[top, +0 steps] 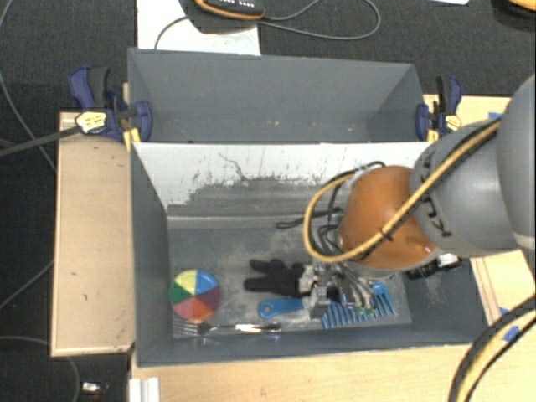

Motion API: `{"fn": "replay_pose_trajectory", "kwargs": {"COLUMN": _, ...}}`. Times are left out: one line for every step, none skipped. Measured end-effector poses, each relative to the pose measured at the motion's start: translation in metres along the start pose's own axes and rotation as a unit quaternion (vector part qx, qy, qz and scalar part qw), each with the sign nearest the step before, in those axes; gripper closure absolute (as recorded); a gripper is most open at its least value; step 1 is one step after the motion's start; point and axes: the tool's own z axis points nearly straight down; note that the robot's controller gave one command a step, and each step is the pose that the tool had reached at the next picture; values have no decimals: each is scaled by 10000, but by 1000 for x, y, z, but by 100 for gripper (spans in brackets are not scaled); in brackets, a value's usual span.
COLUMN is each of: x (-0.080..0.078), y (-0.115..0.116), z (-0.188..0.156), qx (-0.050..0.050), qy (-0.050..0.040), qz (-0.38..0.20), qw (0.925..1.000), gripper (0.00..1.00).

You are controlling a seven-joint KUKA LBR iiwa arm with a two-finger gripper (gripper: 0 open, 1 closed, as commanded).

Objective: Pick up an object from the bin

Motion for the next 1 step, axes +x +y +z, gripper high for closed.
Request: {"fn": "replay_pose_trajectory", "kwargs": {"x": 3, "y": 8, "z": 11, "qx": -2, "qy": 11, "qz": 1329, "qw": 9911, "gripper": 100}}
